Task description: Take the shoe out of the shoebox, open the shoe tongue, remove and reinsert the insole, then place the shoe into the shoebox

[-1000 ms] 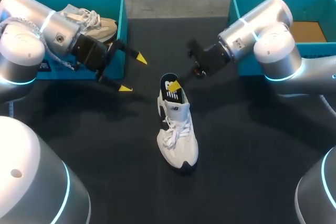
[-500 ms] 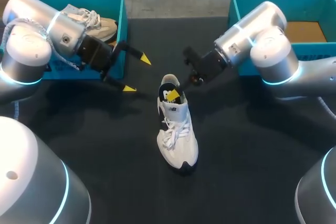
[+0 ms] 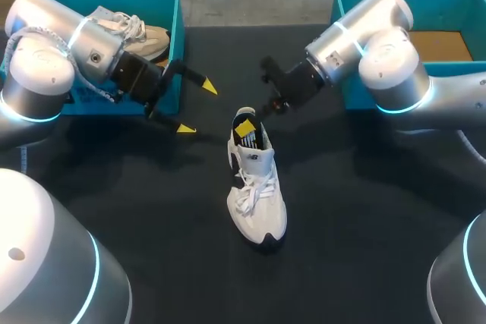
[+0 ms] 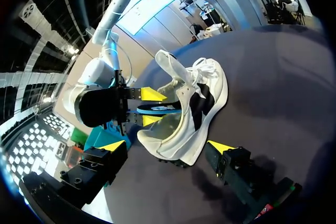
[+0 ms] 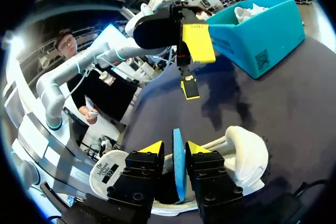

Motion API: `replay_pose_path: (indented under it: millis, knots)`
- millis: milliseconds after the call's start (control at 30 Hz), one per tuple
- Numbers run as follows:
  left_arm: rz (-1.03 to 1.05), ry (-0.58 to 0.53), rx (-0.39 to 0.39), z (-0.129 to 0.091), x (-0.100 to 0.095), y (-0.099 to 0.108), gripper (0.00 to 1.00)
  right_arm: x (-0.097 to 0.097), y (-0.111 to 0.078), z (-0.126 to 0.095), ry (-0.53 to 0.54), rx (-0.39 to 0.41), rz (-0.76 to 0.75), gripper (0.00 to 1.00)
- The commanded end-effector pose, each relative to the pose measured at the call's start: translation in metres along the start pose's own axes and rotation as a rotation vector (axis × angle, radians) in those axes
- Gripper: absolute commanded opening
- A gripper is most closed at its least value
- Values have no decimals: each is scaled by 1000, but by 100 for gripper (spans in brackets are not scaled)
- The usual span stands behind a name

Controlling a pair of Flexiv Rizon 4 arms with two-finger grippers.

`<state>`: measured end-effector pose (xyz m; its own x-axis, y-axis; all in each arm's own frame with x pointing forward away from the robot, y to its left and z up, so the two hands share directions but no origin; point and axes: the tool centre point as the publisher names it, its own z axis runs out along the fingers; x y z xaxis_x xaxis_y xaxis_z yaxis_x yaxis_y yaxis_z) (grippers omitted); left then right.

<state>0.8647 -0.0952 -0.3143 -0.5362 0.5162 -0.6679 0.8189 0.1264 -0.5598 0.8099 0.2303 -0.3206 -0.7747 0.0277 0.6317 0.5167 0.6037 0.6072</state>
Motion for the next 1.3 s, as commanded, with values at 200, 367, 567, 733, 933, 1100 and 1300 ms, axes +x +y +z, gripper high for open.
replay_pose_path:
  millis: [200,367,567,733,933,1100,1300]
  knots:
    - [-1,-3,-4,-4,2,-3,100,-4,7,-7,-16,14,-8,22]
    - [1,0,0,-6,3,-3,100,-15,9,-3,-12,18,4,0]
    - [3,1,1,-8,3,-3,100,-20,9,3,1,57,27,0]
    - [1,0,2,-8,3,-4,100,-19,-4,8,-1,88,59,0]
    - [-3,-1,3,-6,4,-4,100,-13,-17,13,17,115,96,0]
    - [-7,-3,7,-3,5,-4,100,-10,-21,14,21,114,112,0]
    - [-8,-3,12,-1,5,-3,100,-8,-17,15,2,102,93,22]
